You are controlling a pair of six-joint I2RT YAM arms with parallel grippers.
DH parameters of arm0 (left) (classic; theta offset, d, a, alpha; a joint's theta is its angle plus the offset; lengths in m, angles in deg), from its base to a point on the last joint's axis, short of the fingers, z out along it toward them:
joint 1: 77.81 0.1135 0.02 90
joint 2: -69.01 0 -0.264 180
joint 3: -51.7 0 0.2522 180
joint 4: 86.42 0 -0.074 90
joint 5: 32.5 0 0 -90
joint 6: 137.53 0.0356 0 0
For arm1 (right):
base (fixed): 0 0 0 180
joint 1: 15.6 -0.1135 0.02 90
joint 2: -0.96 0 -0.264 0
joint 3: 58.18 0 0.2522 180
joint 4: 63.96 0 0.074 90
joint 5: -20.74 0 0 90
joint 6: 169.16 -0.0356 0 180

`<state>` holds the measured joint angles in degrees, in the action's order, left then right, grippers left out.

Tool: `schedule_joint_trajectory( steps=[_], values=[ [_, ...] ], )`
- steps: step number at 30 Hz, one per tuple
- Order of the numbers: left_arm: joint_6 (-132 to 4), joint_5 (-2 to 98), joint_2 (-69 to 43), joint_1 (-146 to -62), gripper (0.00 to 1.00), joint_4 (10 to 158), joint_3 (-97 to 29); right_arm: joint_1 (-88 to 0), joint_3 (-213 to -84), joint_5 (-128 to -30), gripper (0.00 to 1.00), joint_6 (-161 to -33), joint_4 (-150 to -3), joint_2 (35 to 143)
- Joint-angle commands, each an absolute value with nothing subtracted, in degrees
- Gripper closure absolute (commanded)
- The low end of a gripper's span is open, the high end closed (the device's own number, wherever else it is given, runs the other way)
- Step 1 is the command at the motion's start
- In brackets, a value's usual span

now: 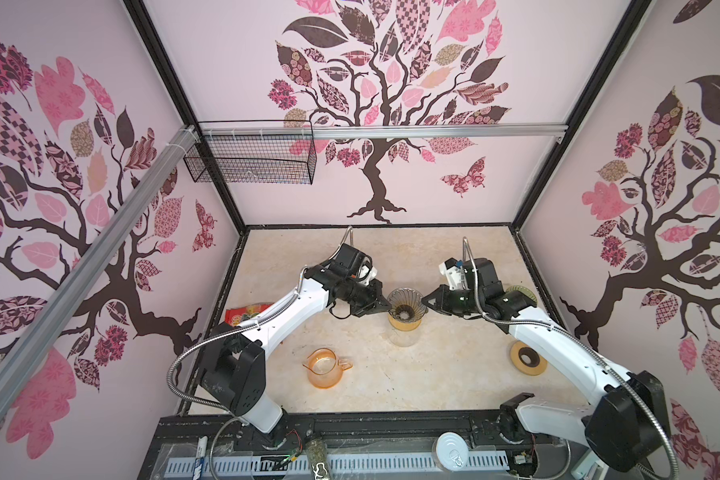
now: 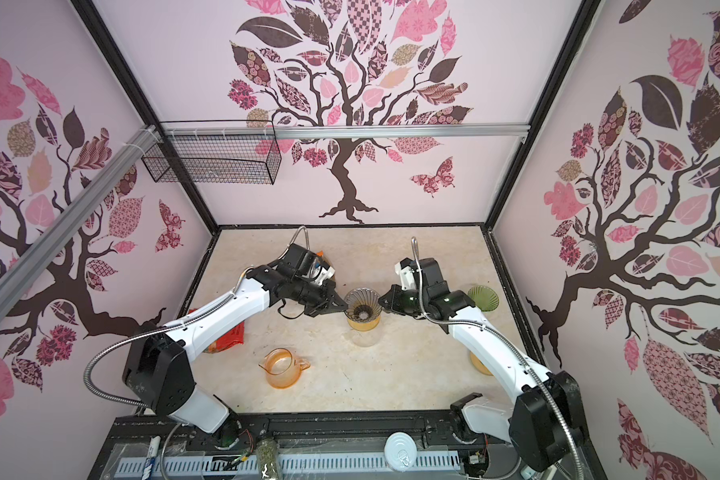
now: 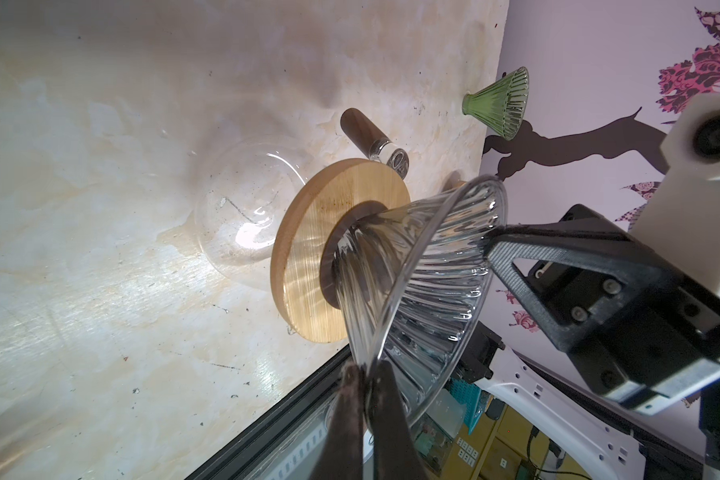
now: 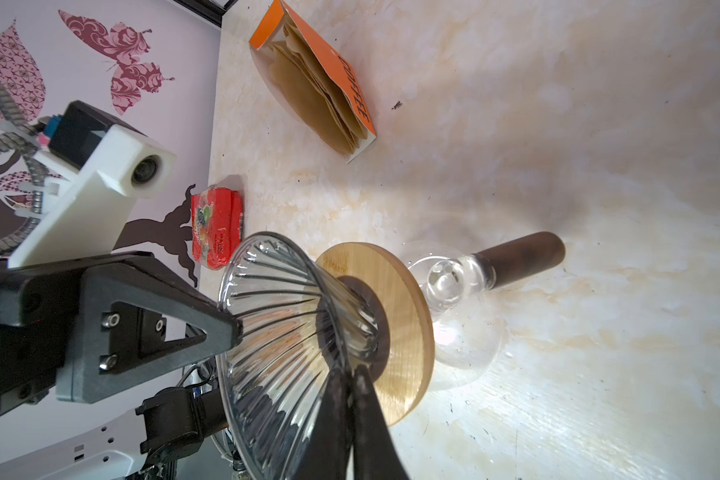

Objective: Place the coffee filter in the dripper
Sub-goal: 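Lower the ribbed glass dripper into the bamboo ring with both grippers, then open the left gripper and draw it back from the dripper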

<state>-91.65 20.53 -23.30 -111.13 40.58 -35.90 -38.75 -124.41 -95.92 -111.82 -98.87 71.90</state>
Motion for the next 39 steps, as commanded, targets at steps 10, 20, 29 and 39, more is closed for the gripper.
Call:
schedule_joint_trajectory(
  steps=[10,20,29,39],
  values=[
    [-88.97,24.84,-34.37,-112.80,1.00,37.14,-42.16,-38.45,-127.59,-91.49,1.00,-107.90,-107.51,79.19],
    [-88.20,23.94,-35.36,-109.88,1.00,36.57,-46.98,-38.08,-130.71,-92.52,1.00,-108.64,-106.52,80.88],
    [-87.53,22.60,-34.71,-109.72,0.90,35.90,-48.44,-38.09,-130.96,-92.47,0.99,-109.12,-106.54,80.83],
    [-86.41,22.58,-32.34,-109.01,0.74,33.65,-51.22,-38.07,-131.68,-92.34,0.99,-109.12,-106.98,80.89]
  ],
)
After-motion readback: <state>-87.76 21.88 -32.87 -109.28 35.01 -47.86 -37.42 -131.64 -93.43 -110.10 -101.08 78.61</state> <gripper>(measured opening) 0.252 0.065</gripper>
